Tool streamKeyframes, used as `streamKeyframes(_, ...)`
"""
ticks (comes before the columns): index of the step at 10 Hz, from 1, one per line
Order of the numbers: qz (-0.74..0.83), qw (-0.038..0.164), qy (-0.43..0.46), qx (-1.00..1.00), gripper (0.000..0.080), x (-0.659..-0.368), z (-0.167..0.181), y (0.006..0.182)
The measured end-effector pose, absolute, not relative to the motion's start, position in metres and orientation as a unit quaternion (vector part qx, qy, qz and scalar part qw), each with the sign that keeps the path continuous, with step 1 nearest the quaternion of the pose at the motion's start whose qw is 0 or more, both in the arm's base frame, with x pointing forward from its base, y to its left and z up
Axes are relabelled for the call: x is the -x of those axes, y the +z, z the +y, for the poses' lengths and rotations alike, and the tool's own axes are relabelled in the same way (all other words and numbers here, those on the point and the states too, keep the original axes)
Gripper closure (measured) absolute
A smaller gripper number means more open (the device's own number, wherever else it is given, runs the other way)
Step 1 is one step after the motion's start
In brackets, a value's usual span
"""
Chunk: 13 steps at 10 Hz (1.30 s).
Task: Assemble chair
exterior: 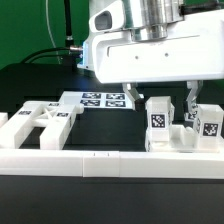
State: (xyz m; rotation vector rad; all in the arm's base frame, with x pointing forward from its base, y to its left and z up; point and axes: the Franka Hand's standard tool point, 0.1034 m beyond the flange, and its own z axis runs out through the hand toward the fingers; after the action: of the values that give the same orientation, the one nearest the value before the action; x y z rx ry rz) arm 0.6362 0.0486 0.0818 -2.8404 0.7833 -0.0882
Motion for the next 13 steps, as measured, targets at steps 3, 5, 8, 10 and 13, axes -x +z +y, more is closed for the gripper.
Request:
streamKeyframes(3, 0.153, 0.089, -0.040, 0.983, 0.0150, -0.6361, 0.0460, 0.0815)
streamKeyframes(5, 0.065, 0.078, -0.047, 0.994, 0.0150, -0.6356, 0.0449, 0.0810)
streamKeyframes(8, -0.042, 0.067, -0.057, 0.995, 0.0150, -0.6346, 0.0457, 0.0793)
streamKeyframes(10, -0.094, 0.062, -0.064, 0.992, 0.0150, -0.6339, 0.0506, 0.0780)
streamKeyframes(13, -0.166, 0.051, -0.071, 0.982, 0.0150, -0.6349, 0.0475, 0.0786)
